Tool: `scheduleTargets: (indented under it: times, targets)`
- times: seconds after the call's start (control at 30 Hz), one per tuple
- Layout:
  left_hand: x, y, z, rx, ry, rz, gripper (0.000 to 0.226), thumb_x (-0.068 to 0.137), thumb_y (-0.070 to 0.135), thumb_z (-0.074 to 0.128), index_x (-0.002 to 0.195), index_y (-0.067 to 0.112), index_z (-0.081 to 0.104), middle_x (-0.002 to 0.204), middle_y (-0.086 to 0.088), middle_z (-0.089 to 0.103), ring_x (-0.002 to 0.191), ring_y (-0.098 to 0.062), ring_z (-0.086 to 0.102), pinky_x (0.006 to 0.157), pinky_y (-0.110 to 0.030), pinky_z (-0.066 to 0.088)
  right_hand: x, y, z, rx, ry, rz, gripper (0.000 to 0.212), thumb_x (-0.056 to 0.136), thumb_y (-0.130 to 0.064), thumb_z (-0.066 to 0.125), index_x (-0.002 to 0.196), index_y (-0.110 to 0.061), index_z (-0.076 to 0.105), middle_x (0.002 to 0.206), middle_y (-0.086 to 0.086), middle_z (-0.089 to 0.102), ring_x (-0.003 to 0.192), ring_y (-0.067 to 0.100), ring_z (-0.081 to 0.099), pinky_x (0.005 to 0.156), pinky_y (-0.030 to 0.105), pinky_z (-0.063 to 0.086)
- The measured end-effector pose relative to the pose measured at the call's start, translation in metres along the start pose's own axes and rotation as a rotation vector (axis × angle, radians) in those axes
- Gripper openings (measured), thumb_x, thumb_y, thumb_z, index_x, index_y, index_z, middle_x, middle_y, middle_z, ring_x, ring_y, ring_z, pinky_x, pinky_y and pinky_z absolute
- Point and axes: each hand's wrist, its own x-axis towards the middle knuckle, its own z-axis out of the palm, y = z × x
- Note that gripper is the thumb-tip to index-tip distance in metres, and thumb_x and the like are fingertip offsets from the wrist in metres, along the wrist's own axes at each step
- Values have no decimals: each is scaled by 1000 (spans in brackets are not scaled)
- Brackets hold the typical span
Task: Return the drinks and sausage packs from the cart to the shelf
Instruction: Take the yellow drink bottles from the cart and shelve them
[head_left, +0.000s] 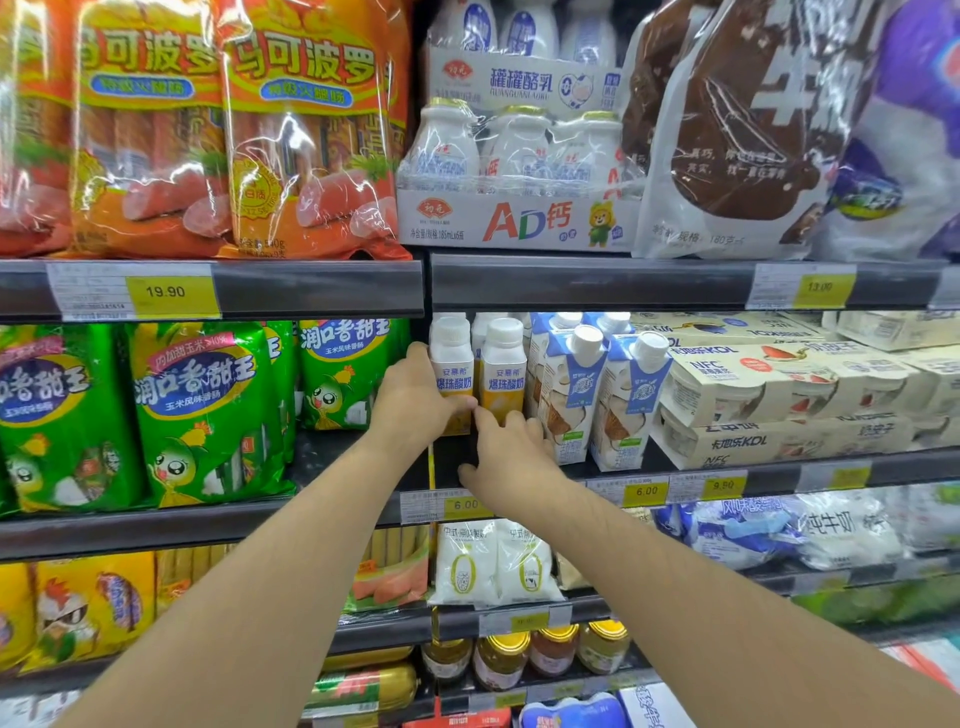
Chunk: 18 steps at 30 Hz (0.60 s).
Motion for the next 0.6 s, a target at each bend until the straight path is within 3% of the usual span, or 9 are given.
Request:
scheduleTargets:
  times: [0.27, 0.43, 0.6]
  targets:
    - [-8, -8, -5, 47, -57, 16, 66, 75, 36, 82, 125, 11, 48, 124, -6, 63, 115, -24, 59, 83, -30, 44, -3, 11, -2, 153, 64, -26, 52, 95, -47, 55, 133, -13, 46, 134, 11, 47, 129, 30, 41, 107, 45, 40]
    - [-26, -22, -26, 209, -181, 60, 72, 82, 42, 73, 139, 10, 43, 136, -11, 56, 125, -27, 53, 101, -40, 46, -7, 12, -9, 159, 50, -69, 60, 94, -59, 47, 134, -14, 47, 134, 9, 49, 127, 28, 45, 105, 44, 43]
    - [-56, -8, -60, 460, -382, 76, 76, 91, 52, 58, 150, 11, 32, 152, -9, 40, 137, -27, 40, 110, -38, 36, -27, 19, -22, 163, 61, -175, 70, 93, -64, 43, 142, -15, 43, 139, 8, 49, 130, 27, 44, 107, 44, 42]
